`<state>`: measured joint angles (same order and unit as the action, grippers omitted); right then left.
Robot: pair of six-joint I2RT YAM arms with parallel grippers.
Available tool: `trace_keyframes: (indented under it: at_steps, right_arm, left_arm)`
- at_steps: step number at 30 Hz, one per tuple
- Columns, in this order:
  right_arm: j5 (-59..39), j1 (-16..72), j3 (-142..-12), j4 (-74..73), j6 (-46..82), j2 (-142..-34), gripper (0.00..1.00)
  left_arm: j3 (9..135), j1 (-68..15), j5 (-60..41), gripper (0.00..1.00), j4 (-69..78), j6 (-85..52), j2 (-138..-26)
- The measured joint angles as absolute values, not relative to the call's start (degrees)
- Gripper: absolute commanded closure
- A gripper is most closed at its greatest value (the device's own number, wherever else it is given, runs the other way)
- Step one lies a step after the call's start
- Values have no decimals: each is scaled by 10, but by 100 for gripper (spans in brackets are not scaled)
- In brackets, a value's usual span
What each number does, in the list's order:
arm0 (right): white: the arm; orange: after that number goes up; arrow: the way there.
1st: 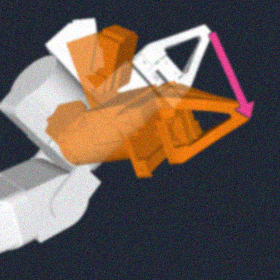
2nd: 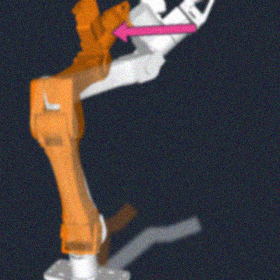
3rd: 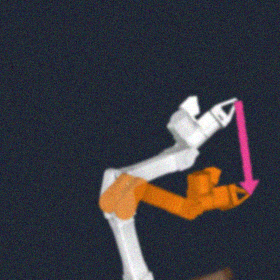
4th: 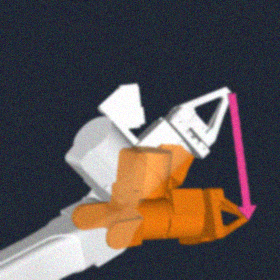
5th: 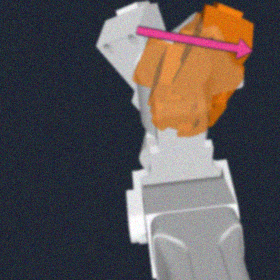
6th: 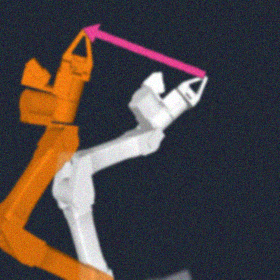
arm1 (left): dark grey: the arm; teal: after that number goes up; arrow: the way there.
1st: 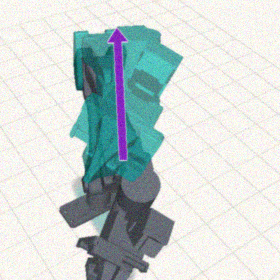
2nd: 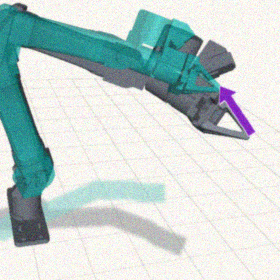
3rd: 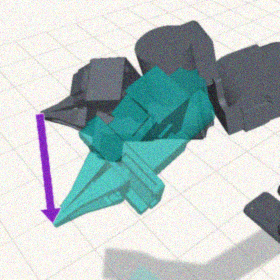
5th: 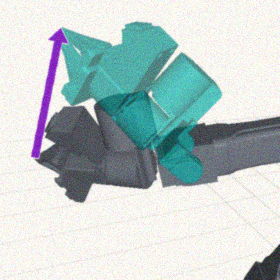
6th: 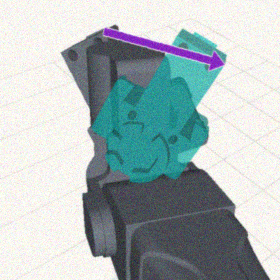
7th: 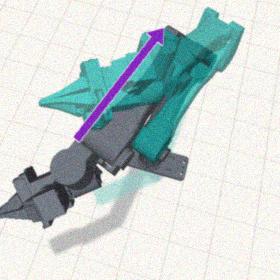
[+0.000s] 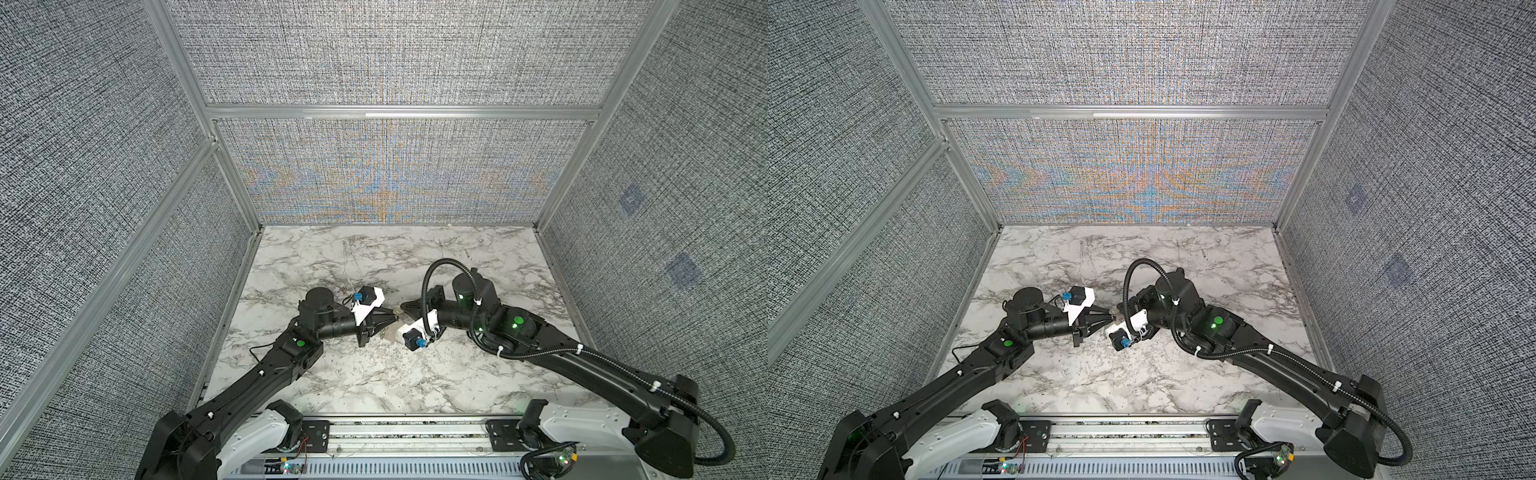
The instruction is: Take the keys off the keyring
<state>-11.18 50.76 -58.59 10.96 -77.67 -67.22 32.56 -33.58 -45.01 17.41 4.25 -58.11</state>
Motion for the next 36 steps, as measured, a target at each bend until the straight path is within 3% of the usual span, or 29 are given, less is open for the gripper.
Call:
trace_keyframes:
  at_steps: [17, 36]
  right_arm:
    - [-107, 506, -575, 98, -772, -668, 100]
    - [-86, 487, -570, 99, -733, -669, 100]
  left_arm:
    - [310, -336, -451, 100, 222, 17, -590]
    - [310, -336, -402, 100, 187, 25, -570]
